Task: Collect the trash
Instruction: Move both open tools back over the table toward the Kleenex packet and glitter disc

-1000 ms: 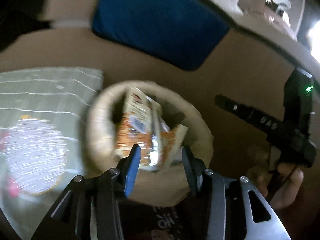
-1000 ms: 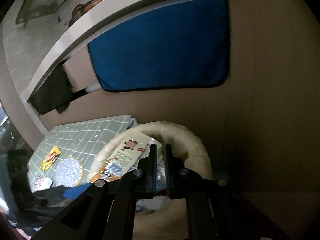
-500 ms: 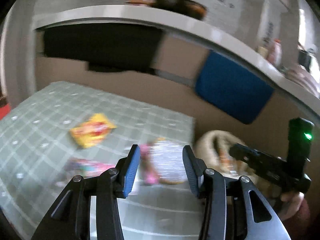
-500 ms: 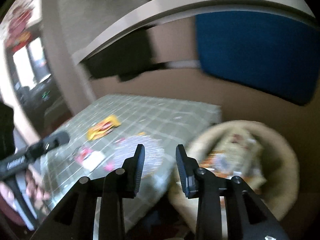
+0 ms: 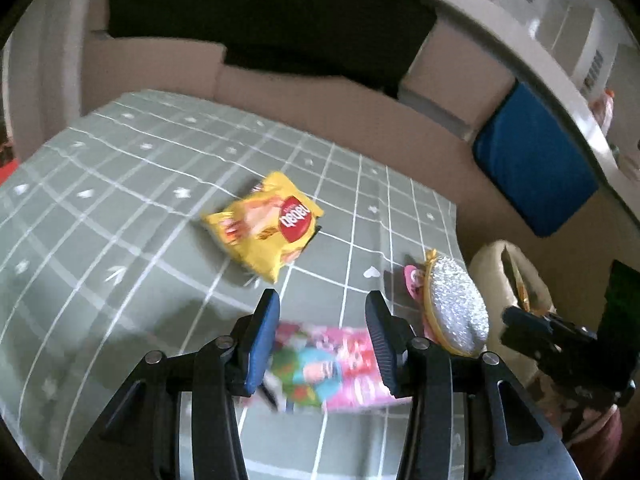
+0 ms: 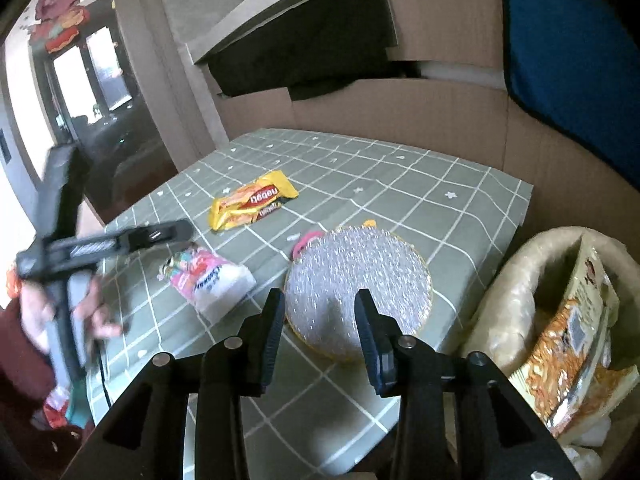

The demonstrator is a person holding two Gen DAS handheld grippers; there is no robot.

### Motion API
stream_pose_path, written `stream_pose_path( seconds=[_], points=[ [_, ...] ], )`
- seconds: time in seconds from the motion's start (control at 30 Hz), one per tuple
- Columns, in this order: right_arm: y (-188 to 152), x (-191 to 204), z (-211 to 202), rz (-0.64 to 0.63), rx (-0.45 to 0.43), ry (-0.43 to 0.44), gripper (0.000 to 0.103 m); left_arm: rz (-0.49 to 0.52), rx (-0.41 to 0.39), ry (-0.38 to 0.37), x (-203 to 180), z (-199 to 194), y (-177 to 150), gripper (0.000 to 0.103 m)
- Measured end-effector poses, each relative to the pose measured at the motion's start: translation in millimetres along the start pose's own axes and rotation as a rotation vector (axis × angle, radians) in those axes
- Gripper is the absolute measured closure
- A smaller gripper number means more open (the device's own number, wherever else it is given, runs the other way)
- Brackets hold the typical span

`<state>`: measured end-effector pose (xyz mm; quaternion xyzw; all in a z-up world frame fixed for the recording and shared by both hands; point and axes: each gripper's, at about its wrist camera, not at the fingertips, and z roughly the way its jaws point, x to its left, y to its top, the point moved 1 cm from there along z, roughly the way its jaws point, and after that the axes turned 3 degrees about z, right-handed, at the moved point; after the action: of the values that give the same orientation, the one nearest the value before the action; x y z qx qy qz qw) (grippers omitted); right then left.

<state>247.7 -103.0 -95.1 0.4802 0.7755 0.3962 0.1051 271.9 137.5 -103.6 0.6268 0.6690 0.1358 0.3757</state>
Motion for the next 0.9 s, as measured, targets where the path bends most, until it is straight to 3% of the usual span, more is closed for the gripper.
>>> stream_pose_path(
  seconds=[0.1,0.23,0.43,0.57,0.77,0.9],
  points=[
    [-8,-6,-10,0.017,-0.001,-0.009,0.068,-0.006,0.041,0.005,9,16,3,0.057],
    [-13,-19,-19,0.056,-0.009,-0.014,0.068,0.041,0.069,-0.030,5,7,-12,0.057],
    [-14,-21,-15,0.062,-0.003,-0.003,0.068,0.254,0.108,-0.057,-24,-18,-47,0.056],
    [-16,-14,-9,0.051,0.006,0.009,0.068,0.368,0.129,-0.007,-44,-16,-58,0.050],
    [-15,-8,-8,-0.016,-0.008,-0.034,0.066,0.345,0.143,0.075,-50,2,-50,0.046],
    [-2,-22,-2,-0.013,-0.011,-0.070,0.062,0.220,0.157,0.061,-41,8,-44,0.049]
  ],
)
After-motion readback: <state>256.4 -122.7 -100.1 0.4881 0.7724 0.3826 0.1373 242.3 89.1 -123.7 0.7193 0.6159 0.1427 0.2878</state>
